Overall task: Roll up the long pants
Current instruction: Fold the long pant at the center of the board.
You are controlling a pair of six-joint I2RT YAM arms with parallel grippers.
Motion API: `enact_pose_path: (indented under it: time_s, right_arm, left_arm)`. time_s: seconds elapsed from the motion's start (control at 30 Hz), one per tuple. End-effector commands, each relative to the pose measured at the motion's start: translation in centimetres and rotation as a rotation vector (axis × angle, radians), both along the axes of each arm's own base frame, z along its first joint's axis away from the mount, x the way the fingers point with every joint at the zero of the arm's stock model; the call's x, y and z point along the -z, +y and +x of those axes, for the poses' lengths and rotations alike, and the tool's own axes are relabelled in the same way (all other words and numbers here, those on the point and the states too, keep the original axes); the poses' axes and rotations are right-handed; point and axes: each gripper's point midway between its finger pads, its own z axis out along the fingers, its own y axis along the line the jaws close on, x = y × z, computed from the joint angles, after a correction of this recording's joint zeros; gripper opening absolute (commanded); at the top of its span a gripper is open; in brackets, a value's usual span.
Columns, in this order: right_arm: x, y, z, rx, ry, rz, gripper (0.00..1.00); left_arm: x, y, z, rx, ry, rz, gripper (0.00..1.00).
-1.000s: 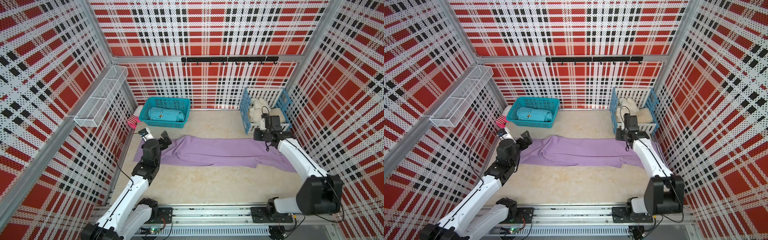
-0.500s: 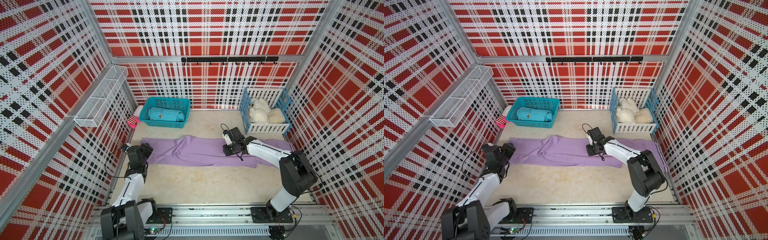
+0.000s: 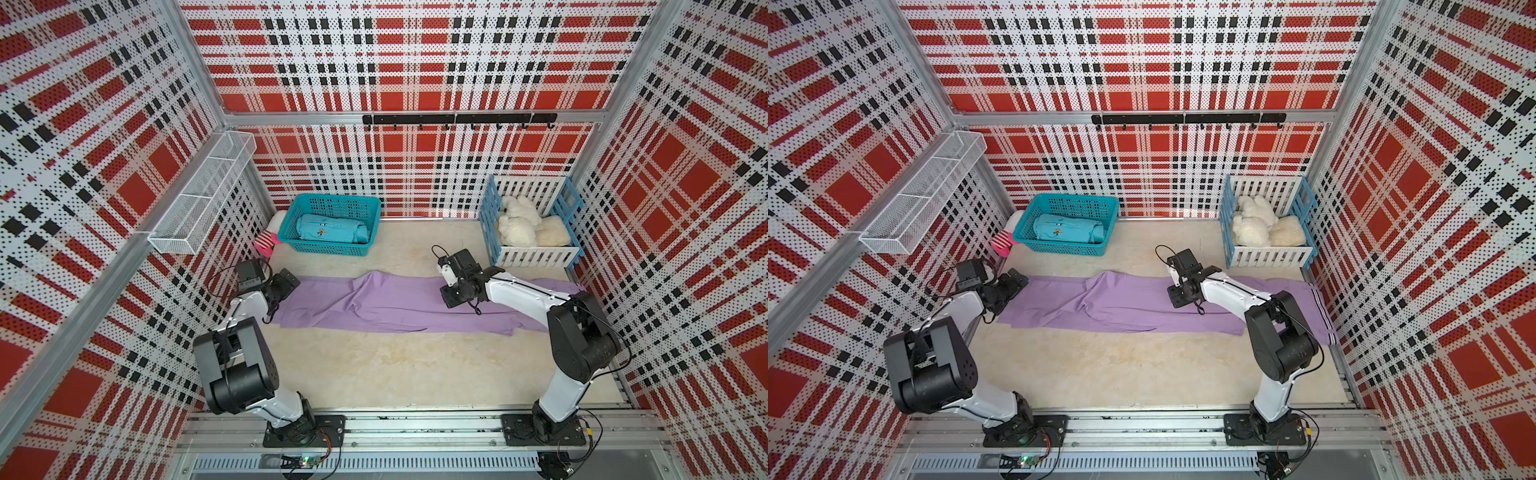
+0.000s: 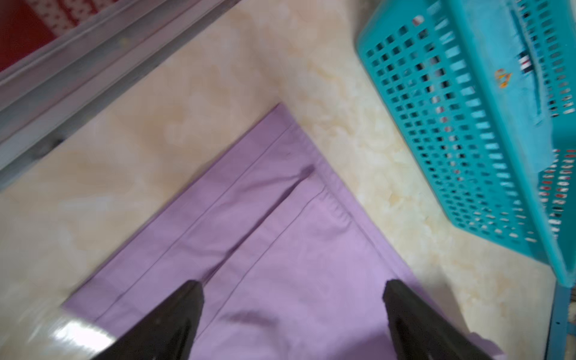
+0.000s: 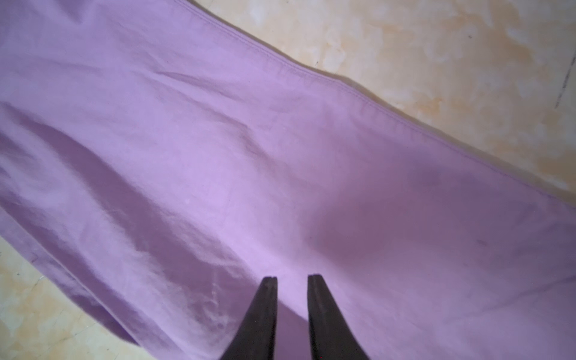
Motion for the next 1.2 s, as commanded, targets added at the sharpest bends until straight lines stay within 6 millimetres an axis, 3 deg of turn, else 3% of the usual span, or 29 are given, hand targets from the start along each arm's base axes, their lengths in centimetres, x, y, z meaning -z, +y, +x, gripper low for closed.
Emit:
enact_pose_path:
  time_s: [0.0, 0.1, 0.23, 0.43, 0.6, 0.93, 1.17]
  right_arm:
    - [0.4, 0.4, -0.1, -0.04, 0.01, 0.037, 0.23]
    - [0.5, 0.6, -0.1, -0.046, 0.013, 0.068, 0.23]
    - [1.2, 0.4, -0.2, -0.043, 0.026, 0.083, 0.22]
    - [2.4, -0.3, -0.8, -0.033, 0.056, 0.103, 0.22]
    - [3.1, -0.6, -1.1, -0.017, 0.074, 0.109, 0.21]
    - [3.9, -0.8, -1.5, -0.004, 0.102, 0.117, 0.2]
    - [4.3, -0.9, -1.6, 0.004, 0.116, 0.116, 0.2]
  left_arm:
    - [0.4, 0.4, -2.3, 0.018, 0.101, 0.031, 0.88]
    - [0.7, 1.2, -2.6, 0.06, 0.179, 0.082, 0.78]
    - [1.2, 0.2, -2.2, 0.157, 0.185, 0.047, 0.56]
    - [3.8, -0.3, -2.8, 0.23, 0.254, 0.035, 0.55]
    - [5.7, -0.5, -3.1, 0.258, 0.297, 0.014, 0.46]
    - [6.3, 0.5, -2.9, 0.267, 0.322, 0.069, 0.4]
    - [5.2, 1.4, -2.1, 0.264, 0.294, 0.113, 0.39]
